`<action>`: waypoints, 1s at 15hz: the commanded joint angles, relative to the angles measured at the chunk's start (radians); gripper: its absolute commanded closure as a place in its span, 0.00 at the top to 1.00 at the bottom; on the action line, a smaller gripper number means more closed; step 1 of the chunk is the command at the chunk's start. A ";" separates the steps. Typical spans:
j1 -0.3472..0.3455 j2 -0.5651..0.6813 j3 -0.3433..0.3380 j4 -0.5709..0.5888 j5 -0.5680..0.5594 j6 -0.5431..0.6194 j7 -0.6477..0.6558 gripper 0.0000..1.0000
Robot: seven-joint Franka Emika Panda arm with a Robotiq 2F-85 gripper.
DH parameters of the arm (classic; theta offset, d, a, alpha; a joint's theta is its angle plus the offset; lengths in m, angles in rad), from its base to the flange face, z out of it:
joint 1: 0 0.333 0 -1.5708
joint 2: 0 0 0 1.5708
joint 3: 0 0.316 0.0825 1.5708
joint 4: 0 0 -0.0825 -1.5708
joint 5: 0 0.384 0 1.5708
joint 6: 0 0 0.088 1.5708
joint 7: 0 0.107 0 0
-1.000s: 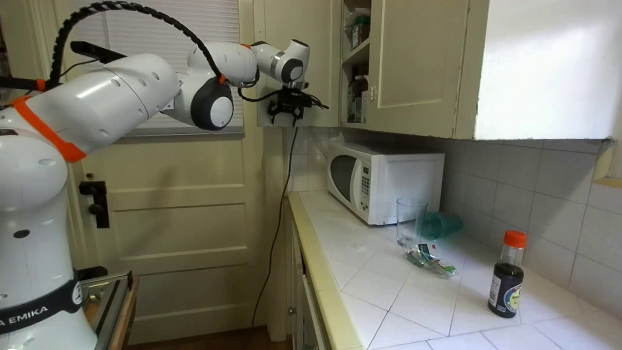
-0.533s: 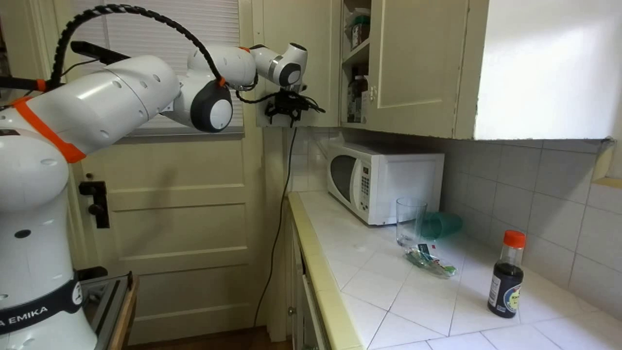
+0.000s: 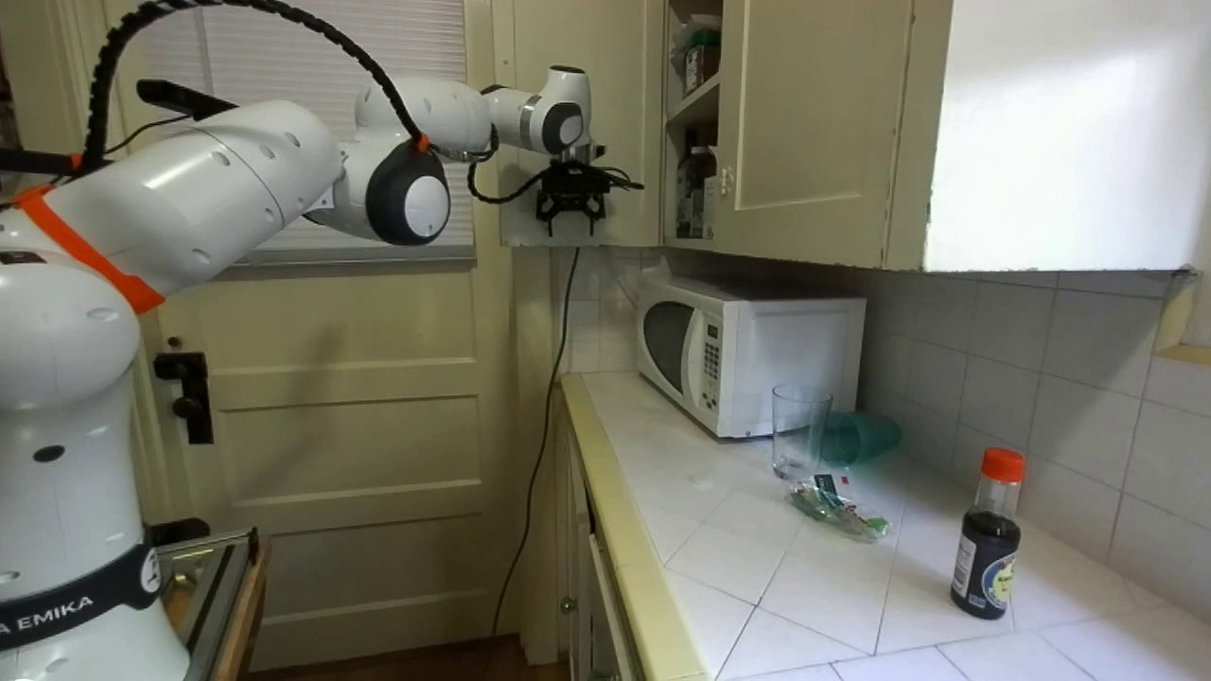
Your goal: Close the right cabinet door then remove the white box from the left cabinet and place it on the counter.
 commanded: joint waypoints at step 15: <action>-0.031 -0.086 -0.251 -0.025 -0.344 0.252 0.100 1.00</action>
